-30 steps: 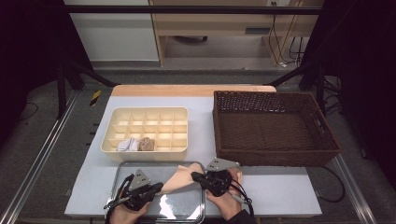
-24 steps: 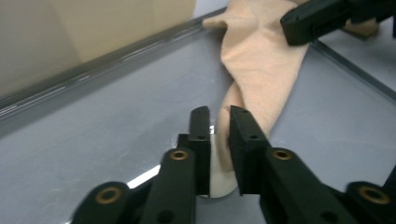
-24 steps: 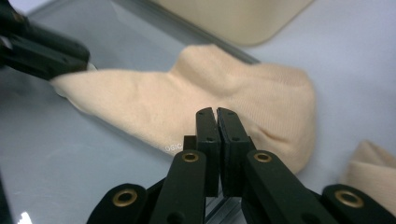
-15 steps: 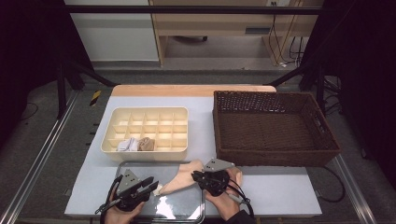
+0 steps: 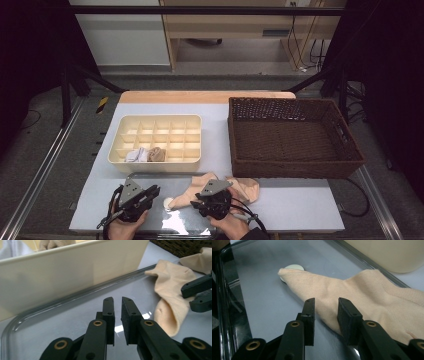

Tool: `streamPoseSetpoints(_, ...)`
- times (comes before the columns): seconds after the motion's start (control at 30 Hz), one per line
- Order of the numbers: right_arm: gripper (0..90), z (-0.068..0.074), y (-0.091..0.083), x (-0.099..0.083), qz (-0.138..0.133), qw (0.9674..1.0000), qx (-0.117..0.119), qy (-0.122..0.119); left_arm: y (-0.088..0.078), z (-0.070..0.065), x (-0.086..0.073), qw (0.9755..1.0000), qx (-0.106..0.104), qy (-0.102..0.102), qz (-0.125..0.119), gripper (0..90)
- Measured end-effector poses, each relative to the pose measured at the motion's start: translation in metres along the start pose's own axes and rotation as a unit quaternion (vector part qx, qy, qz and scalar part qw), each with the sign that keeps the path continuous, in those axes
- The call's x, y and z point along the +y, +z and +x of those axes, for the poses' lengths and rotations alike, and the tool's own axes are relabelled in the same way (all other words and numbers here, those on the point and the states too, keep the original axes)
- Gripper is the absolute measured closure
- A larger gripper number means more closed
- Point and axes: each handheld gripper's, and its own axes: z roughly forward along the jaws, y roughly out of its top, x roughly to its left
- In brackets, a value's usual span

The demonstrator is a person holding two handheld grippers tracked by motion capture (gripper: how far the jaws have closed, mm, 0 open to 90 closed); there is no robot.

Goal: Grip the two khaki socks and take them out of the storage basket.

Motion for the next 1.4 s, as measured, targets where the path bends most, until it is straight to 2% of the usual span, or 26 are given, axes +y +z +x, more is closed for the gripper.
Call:
streamPoseSetpoints(0.03,71.4,0.0,0.0,0.0,-0.001,1.0,-0.002,-0.003,0.0,0.0,0.0,1.0,0.002,0.001,0.001,80.3)
streamPoseSetpoints(0.13,87.5,0.0,0.001,-0.001,-0.002,0.9999,-0.01,-0.008,-0.001,0.0,0.0,0.9999,0.013,0.01,0.0,79.4)
streamPoseSetpoints(0.17,89.0,0.0,0.0,-0.001,-0.001,1.0,-0.009,-0.004,-0.001,-0.001,0.0,0.9997,0.018,0.016,-0.002,78.6)
streamPoseSetpoints(0.23,89.7,0.0,-0.001,0.0,0.002,1.0,-0.008,0.005,0.0,-0.002,0.0,0.9992,0.031,0.026,-0.002,75.7)
streamPoseSetpoints(0.3,89.9,-0.001,-0.006,0.003,-0.007,0.9998,0.0,0.018,0.0,-0.001,0.0,0.9993,0.024,0.027,-0.004,74.7)
streamPoseSetpoints(0.43,90.0,-0.002,-0.021,0.013,-0.052,0.9969,0.024,0.055,-0.004,0.001,0.0,0.9996,0.022,0.013,-0.014,72.5)
streamPoseSetpoints(0.53,89.9,-0.005,-0.026,0.021,-0.071,0.994,0.028,0.078,-0.003,0.002,0.0,0.9998,0.018,0.0,-0.009,69.3)
streamPoseSetpoints(0.6,89.7,-0.011,-0.022,0.023,-0.068,0.9931,0.012,0.095,-0.002,0.002,0.0,0.9999,0.009,-0.003,-0.003,68.8)
streamPoseSetpoints(0.67,89.5,-0.018,-0.015,0.022,-0.046,0.9936,-0.02,0.101,-0.001,-0.001,0.0,1.0,0.007,-0.004,0.002,66.0)
streamPoseSetpoints(0.7,89.3,-0.02,-0.011,0.02,-0.036,0.994,-0.028,0.1,-0.001,-0.002,0.0,1.0,0.004,-0.004,0.004,64.1)
streamPoseSetpoints(0.83,86.1,-0.018,0.004,0.011,0.0,0.9947,-0.02,0.101,0.003,-0.01,0.003,1.0,-0.004,-0.003,0.008,57.4)
streamPoseSetpoints(0.93,80.1,-0.013,0.004,0.012,-0.007,0.9954,-0.001,0.095,0.004,-0.015,0.004,0.9999,-0.004,0.004,0.013,53.5)
streamPoseSetpoints(0.97,78.2,-0.013,0.001,0.013,-0.016,0.9957,0.001,0.091,0.004,-0.016,0.004,0.9999,-0.004,0.004,0.012,53.1)
streamPoseSetpoints(1.03,76.5,-0.017,-0.009,0.015,-0.03,0.9954,-0.012,0.09,0.003,-0.017,0.006,1.0,-0.001,0.0,0.006,51.5)
streamPoseSetpoints(1.1,74.8,-0.026,-0.02,0.016,-0.039,0.9941,-0.038,0.094,0.001,-0.017,0.01,1.0,0.006,-0.006,-0.003,48.3)
streamPoseSetpoints(1.2,73.6,-0.039,-0.025,0.011,-0.017,0.9915,-0.094,0.088,0.001,-0.021,0.014,1.0,0.002,-0.005,-0.006,47.2)
streamPoseSetpoints(1.3,72.8,-0.046,-0.02,0.005,-0.003,0.9902,-0.102,0.095,0.007,-0.029,0.012,0.9997,-0.002,0.011,0.022,50.1)
streamPoseSetpoints(1.4,74.6,-0.046,-0.016,0.002,0.009,0.9906,-0.11,0.08,0.012,-0.03,0.008,0.9988,-0.003,0.012,0.047,58.3)
